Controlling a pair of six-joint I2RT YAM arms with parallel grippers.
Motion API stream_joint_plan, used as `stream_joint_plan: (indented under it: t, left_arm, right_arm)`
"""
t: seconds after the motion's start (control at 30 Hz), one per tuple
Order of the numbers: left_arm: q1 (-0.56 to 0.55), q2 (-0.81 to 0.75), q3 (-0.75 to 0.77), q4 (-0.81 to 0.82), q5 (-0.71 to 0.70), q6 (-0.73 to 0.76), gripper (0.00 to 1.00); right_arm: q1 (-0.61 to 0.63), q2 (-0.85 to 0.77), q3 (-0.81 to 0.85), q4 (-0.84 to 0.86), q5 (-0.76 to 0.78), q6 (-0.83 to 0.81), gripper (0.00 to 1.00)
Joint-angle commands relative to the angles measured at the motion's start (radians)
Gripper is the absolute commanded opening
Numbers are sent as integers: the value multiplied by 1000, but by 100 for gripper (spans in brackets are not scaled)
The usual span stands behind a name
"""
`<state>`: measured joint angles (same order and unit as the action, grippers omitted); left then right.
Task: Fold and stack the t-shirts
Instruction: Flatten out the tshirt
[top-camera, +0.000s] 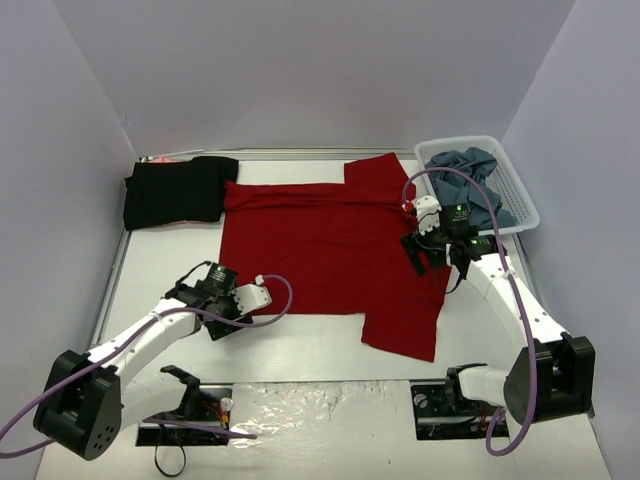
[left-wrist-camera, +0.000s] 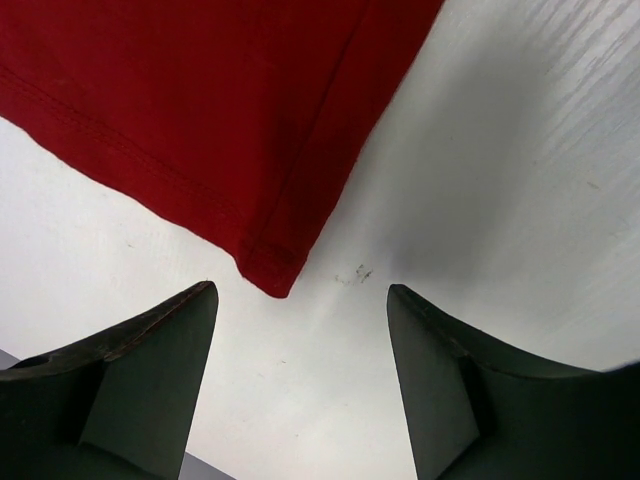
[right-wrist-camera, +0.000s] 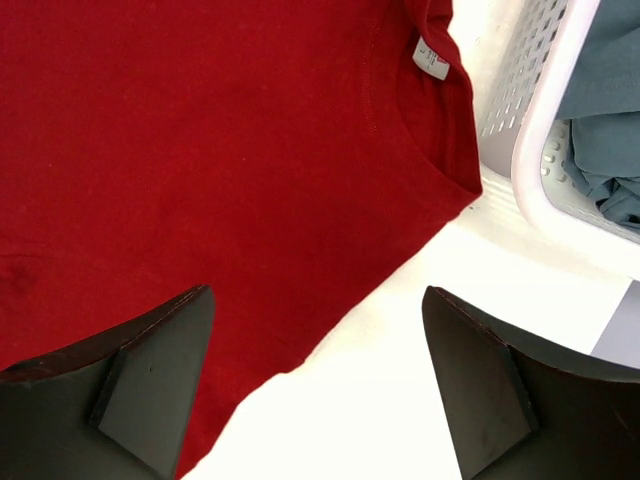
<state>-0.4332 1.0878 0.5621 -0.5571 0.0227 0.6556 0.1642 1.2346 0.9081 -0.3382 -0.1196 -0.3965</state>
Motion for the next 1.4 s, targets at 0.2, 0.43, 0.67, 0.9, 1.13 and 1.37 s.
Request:
stream_joint_plan:
  t: [0.2, 0.43, 0.67, 0.9, 1.13, 1.37]
  left_arm:
    - [11, 73, 1, 71, -27, 29, 53]
    - [17, 142, 7, 94, -43, 39, 46]
    - [22, 221, 41, 108, -49, 33, 7]
    - [34, 261, 113, 91, -53, -5, 2]
    - [80, 300, 202, 72, -67, -39, 2]
    - [123, 380, 266, 105, -75, -89, 2]
  right_arm:
    - [-8, 9, -11, -13, 29, 12, 81]
    - [-17, -23, -12, -18, 46, -13, 82]
    - [-17, -57, 29, -140, 77, -148, 83]
    - [-15, -46, 47, -327, -18, -290, 81]
    - [34, 16, 43, -574, -91, -462, 79]
    - [101, 48, 23, -648, -95, -561, 75]
